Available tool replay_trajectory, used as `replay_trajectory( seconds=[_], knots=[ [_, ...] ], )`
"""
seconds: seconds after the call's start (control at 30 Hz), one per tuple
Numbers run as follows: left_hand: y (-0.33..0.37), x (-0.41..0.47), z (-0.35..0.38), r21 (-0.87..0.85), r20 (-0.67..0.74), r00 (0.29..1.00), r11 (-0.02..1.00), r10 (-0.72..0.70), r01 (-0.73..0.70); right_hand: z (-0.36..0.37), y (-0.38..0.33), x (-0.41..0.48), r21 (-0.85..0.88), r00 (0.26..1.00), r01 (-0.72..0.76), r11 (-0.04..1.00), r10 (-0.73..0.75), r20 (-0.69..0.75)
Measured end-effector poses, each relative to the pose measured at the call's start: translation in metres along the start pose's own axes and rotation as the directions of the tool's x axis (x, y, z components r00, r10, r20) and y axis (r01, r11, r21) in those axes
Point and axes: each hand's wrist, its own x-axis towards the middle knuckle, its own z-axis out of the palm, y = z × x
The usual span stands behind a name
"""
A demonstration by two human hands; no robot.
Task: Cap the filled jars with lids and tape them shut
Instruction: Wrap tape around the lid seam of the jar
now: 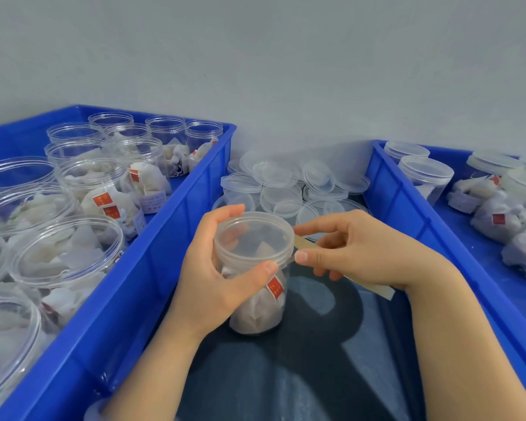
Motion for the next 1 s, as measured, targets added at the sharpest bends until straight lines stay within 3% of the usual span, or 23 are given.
replay_trajectory(
  seconds=[0.33,0.53,0.7,0.87,1.0],
  knots=[
    [0.003,0.001,0.013,0.061,-0.146,0.989,0.997,-0.028,0.038,0.004,0.000,0.006,-0.027,0.999,-0.007,1.000,0.005,-0.054],
    [0.001,0.006,0.003,0.052,-0.067,0.998,0.999,0.020,-0.017,0.010,0.001,0.010,-0.018,0.999,-0.005,1.000,0.005,-0.035],
    [-0.004,0.009,-0.003,0.017,-0.026,0.999,0.999,-0.037,0.037,0.020,0.006,0.017,-0.050,0.998,0.015,0.999,-0.018,-0.063],
    [-0.004,0.012,0.004,0.197,-0.099,0.994,0.978,-0.050,0.069,0.024,0.016,0.016,0.022,0.985,0.063,0.998,-0.059,-0.164],
    [0.001,0.011,-0.001,0.332,0.021,1.000,0.943,0.015,-0.021,0.034,0.028,0.002,0.135,0.967,0.130,0.982,-0.096,-0.235]
  ],
)
